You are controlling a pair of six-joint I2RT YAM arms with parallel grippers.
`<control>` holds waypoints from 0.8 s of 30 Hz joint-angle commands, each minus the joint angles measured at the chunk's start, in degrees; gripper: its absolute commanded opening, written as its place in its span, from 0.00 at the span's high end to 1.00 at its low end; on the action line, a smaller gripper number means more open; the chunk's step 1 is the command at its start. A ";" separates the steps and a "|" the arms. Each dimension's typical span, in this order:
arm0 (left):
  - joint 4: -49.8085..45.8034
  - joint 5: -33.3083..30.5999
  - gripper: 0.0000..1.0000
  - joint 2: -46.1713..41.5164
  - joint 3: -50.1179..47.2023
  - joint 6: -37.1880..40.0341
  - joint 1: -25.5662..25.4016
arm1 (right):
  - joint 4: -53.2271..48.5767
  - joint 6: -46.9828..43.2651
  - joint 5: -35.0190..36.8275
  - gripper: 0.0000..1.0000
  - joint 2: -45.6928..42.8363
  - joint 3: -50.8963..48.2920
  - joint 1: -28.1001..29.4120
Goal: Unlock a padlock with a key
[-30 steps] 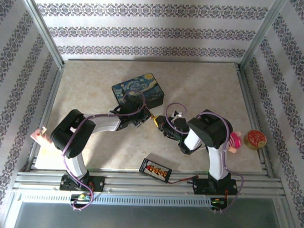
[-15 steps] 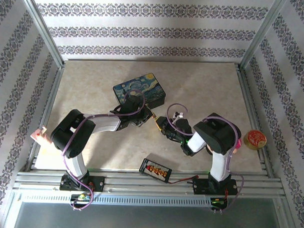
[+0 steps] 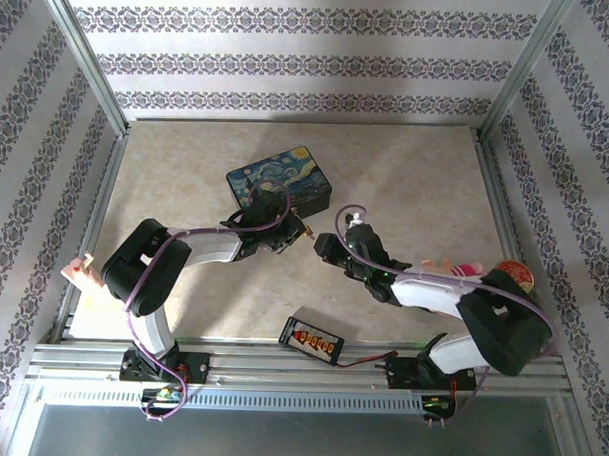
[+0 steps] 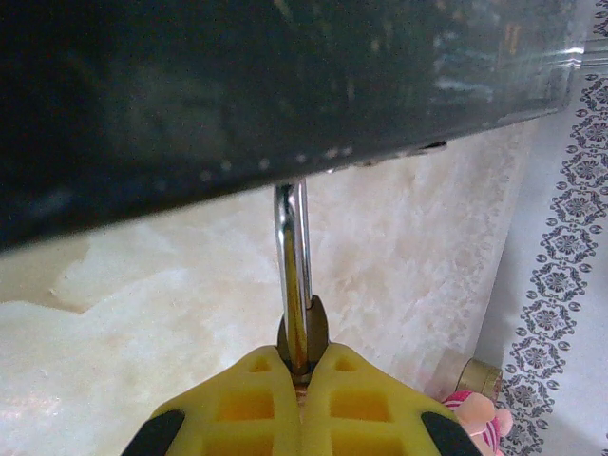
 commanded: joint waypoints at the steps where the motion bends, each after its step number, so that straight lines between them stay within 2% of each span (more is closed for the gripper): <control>1: -3.47 5.91 1.00 1.07 -0.09 -2.87 -0.63 | -18.23 -16.11 6.61 0.75 -3.02 4.14 1.84; 10: -4.77 7.25 1.00 -0.20 -0.96 -2.89 -0.32 | -21.22 -27.48 8.07 0.75 -1.37 5.83 3.41; 24: -6.70 9.51 1.00 -1.98 -3.27 -3.59 -0.03 | -20.52 -34.29 8.39 0.73 7.91 13.56 4.84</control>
